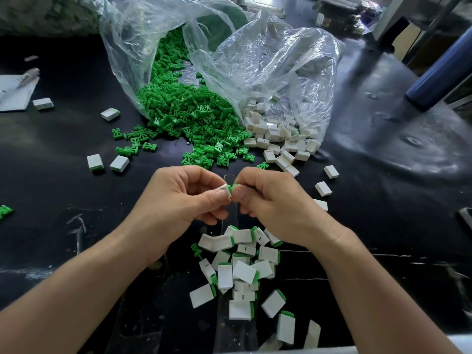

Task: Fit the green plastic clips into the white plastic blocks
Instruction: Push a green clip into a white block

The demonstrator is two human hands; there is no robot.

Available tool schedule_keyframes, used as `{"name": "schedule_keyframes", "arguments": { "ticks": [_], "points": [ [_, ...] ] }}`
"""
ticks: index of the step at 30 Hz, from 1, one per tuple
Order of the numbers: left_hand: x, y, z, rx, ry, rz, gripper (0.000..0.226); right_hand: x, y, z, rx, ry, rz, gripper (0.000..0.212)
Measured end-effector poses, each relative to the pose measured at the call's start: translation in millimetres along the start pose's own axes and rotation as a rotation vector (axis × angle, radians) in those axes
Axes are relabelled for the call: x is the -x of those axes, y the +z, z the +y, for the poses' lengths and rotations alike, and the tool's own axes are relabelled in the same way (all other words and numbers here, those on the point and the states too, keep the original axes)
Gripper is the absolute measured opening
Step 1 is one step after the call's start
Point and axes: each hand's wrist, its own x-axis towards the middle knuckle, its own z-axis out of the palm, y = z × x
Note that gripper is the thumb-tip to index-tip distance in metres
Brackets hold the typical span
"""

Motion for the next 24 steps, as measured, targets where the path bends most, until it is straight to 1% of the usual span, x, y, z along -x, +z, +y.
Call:
{"name": "schedule_keyframes", "arguments": {
  "ticks": [3, 6, 9, 11, 13, 15, 16, 18, 20, 22, 24],
  "points": [
    [0.9, -3.6, 0.4, -0.079, 0.034, -0.011, 0.015, 1.0, 1.4, -2.7, 0.069, -0.074, 0.002, 0.018],
    [1.4, -6.2, -0.4, -0.176, 0.072, -0.032, 0.003, 1.6, 1.0, -4.9, 0.186, -0.156, -0.015, 0.017],
    [1.8, -6.4, -3.8, -0.283, 0.110, -0.032, 0.011, 2.2, -0.2, -5.4, 0.325, -0.207, -0.069, 0.014],
    [2.3, -5.8, -5.5, -0.356, 0.133, -0.040, 0.013, 2.8, 0.3, -5.7, 0.397, -0.234, -0.106, 0.016],
    [2.1, -5.2, -6.1, -0.362, 0.148, -0.039, 0.012, 2.4, 1.0, -5.4, 0.421, -0.251, -0.093, 0.017],
    [1.0, -5.3, -4.2, -0.259, 0.143, -0.032, 0.006, 1.8, 1.5, -3.0, 0.323, -0.238, -0.021, 0.017],
    [0.4, -4.8, -2.4, -0.206, 0.136, -0.029, 0.008, 1.4, 1.6, -1.4, 0.238, -0.211, 0.014, 0.019],
    [-1.2, -3.2, -0.6, -0.114, 0.129, -0.029, 0.021, 0.0, 0.5, -0.2, 0.027, -0.105, 0.044, 0.025],
    [-2.4, -1.2, 0.1, -0.027, 0.132, -0.014, 0.024, -1.2, -1.4, 0.7, -0.232, 0.009, 0.047, 0.028],
    [-3.4, -0.8, -1.0, 0.029, 0.149, 0.004, 0.020, -1.5, -2.5, 1.9, -0.459, 0.099, -0.010, 0.042],
    [-3.4, -1.5, -2.3, 0.073, 0.156, 0.008, 0.017, -1.7, 1.8, 0.2, -0.666, 0.157, -0.143, 0.049]
  ]
}}
